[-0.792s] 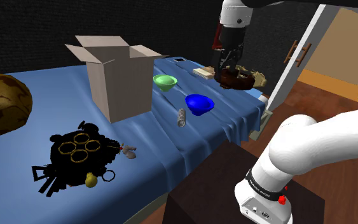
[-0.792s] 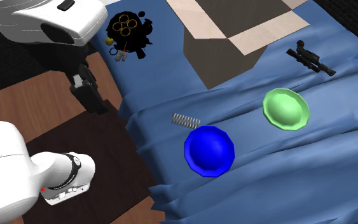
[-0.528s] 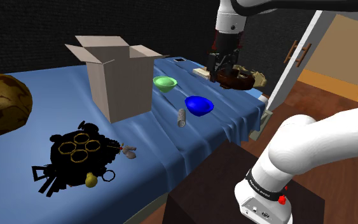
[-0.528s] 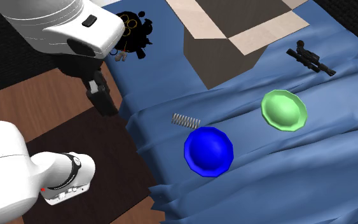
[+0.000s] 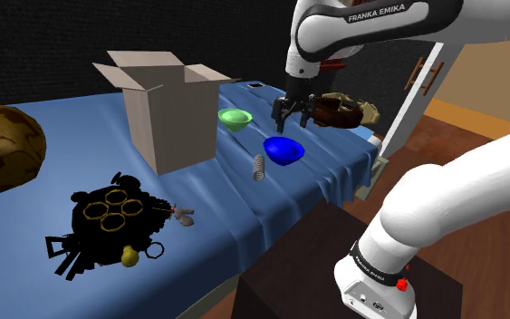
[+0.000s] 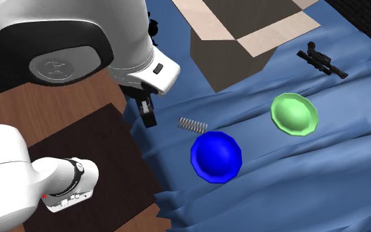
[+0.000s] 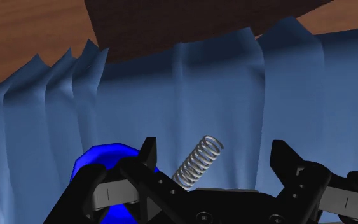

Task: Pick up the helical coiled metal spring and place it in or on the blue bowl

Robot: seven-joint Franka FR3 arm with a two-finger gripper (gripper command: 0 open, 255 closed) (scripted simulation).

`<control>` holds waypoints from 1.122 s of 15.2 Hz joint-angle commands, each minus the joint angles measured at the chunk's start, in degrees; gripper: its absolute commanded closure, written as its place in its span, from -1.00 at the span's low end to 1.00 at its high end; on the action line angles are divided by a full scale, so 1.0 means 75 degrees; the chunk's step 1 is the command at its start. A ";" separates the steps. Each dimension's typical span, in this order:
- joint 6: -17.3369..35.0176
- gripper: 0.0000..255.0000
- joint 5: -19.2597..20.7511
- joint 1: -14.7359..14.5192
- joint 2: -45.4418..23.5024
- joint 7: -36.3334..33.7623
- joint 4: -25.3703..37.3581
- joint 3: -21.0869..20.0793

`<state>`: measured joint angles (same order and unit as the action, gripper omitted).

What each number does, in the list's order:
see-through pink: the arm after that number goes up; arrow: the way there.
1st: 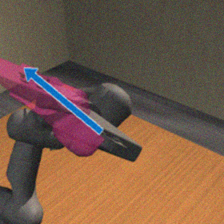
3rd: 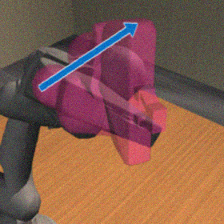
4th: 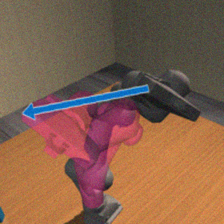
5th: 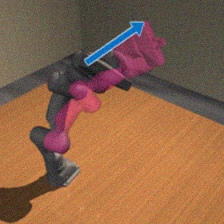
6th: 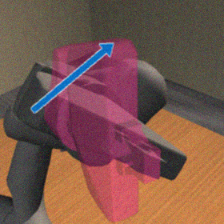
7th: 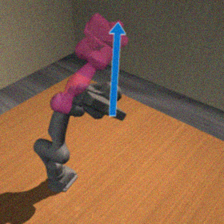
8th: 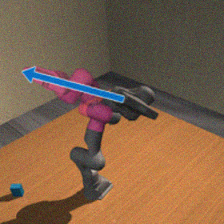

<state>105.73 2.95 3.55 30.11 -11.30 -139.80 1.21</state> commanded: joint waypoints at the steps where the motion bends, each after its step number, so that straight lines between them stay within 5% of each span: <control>1: 0.0570 -1.00 -0.0101 0.0081 -0.0373 -0.0127 -0.0159 0.0105; 10: 0.2823 -1.00 -0.0881 0.0274 -0.2748 -0.0424 0.0038 0.0543; 17: 0.4171 -1.00 -0.2038 0.0411 -0.4815 -0.0198 0.0750 0.0750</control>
<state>135.56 -10.79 6.36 -3.51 -13.34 -135.17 6.63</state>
